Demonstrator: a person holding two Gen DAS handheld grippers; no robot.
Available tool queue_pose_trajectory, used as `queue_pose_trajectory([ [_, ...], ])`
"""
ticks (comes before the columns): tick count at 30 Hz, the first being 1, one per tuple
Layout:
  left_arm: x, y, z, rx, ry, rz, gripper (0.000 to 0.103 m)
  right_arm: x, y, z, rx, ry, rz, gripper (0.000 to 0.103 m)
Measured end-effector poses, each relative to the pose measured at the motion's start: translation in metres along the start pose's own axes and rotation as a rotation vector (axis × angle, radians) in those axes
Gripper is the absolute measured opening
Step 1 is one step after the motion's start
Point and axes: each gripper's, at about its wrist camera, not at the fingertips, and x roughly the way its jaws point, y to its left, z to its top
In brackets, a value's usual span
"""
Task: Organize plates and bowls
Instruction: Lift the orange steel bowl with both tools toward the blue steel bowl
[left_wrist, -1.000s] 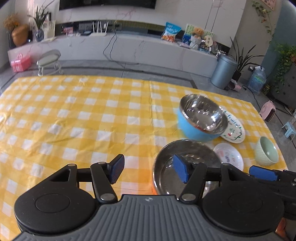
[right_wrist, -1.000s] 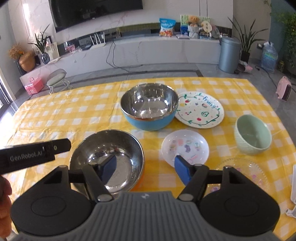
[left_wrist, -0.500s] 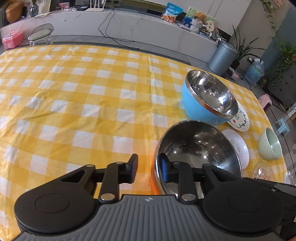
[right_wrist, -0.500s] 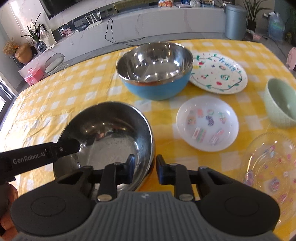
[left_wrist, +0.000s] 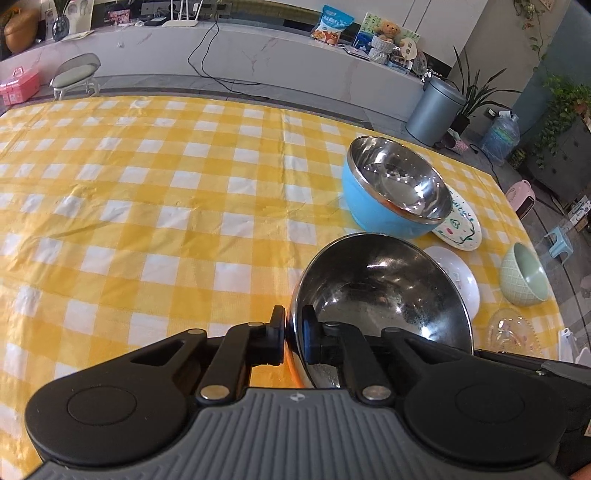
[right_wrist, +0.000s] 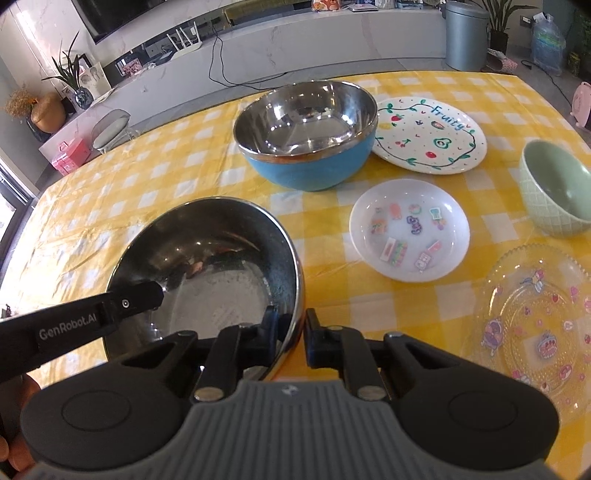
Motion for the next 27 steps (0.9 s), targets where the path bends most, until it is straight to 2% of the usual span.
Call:
queue_pose_trajectory([
  [6, -0.027, -0.009, -0.009, -0.01, -0.02, 0.016, 0.009, -0.027, -0.001, -0.01, 0.008, -0.003, 0.034, 0.012],
  [14, -0.056, -0.016, -0.033, -0.066, -0.04, 0.003, 0.01, -0.061, -0.011, -0.033, 0.021, -0.017, 0.079, 0.012],
  [19, -0.056, -0.015, -0.048, -0.092, -0.025, -0.006, 0.009, -0.074, -0.015, -0.05, -0.002, -0.025, 0.078, 0.012],
  [27, -0.045, -0.012, -0.063, -0.116, 0.012, 0.014, 0.009, -0.062, -0.022, -0.064, 0.028, 0.042, 0.085, 0.012],
])
